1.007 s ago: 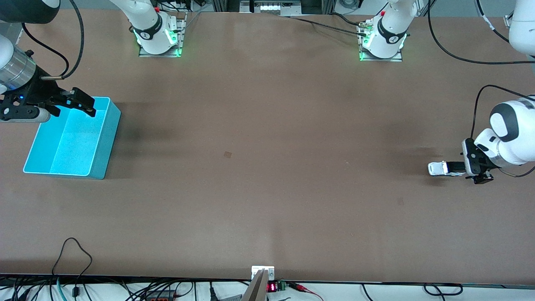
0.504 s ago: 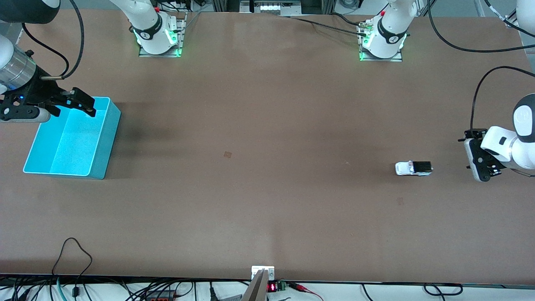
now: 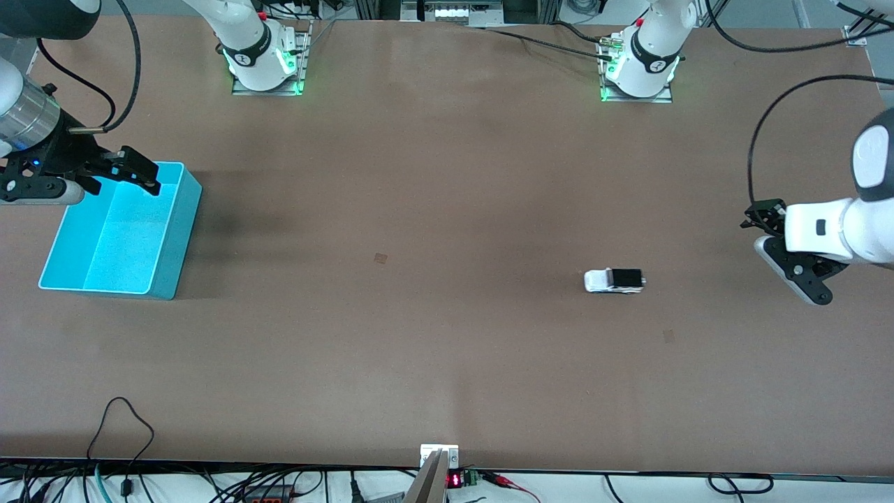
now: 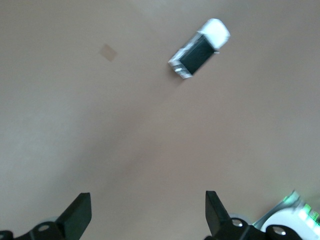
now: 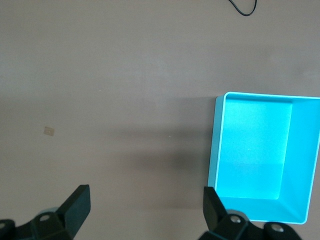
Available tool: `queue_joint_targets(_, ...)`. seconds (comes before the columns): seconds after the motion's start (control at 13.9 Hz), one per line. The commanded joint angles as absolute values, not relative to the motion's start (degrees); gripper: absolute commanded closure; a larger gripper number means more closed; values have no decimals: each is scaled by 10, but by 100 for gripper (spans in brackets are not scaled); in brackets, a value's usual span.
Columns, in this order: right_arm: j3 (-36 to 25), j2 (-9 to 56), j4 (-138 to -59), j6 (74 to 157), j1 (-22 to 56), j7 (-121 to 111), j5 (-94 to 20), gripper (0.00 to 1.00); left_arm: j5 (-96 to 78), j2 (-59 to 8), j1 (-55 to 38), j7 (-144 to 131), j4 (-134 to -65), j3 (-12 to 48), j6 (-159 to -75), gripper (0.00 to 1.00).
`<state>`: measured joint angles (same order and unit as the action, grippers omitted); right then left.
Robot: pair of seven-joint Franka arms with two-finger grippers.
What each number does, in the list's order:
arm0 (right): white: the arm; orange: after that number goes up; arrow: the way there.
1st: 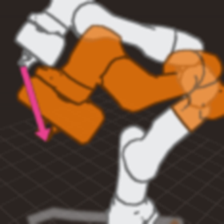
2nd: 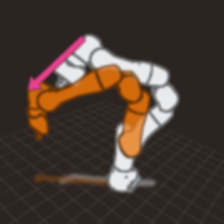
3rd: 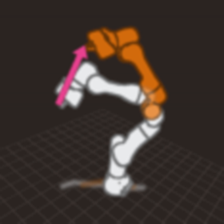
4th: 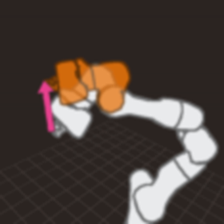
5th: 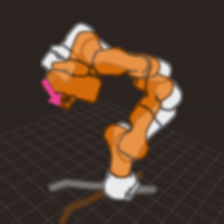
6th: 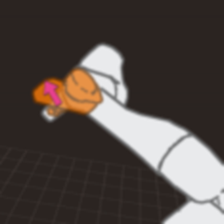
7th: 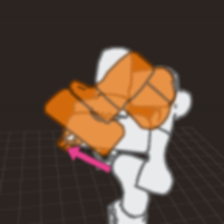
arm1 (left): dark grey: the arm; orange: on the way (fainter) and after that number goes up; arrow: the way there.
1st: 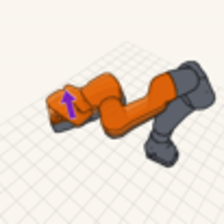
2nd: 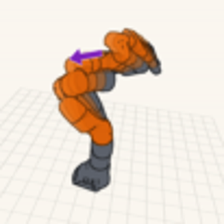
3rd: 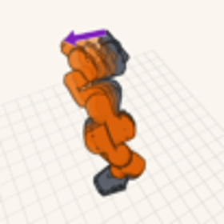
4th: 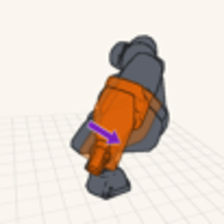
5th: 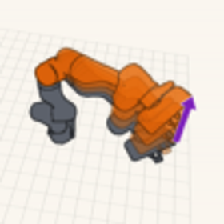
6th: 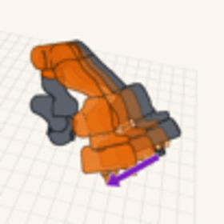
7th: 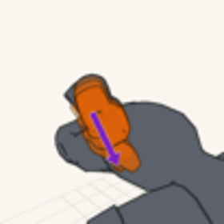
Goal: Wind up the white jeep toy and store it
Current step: 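Raise and withdraw the left gripper as the jeep rolls away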
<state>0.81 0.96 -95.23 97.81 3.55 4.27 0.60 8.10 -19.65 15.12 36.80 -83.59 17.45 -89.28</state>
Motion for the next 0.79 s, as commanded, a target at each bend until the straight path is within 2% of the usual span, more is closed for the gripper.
queue_joint_targets(0.0,10,4,-957,982,37,48,10,0,62,-131,92,189,-880,126,-894,0)
queue_joint_targets(0.22,10,4,-957,982,36,48,10,0,59,-99,34,62,-894,81,-910,0)
queue_joint_targets(0.43,10,4,-957,982,37,48,10,0,-9,-32,-16,-1,-945,14,-940,0)
queue_joint_targets(0.72,10,4,-959,981,36,48,9,0,-12,24,-25,-6,-961,2,-965,0)
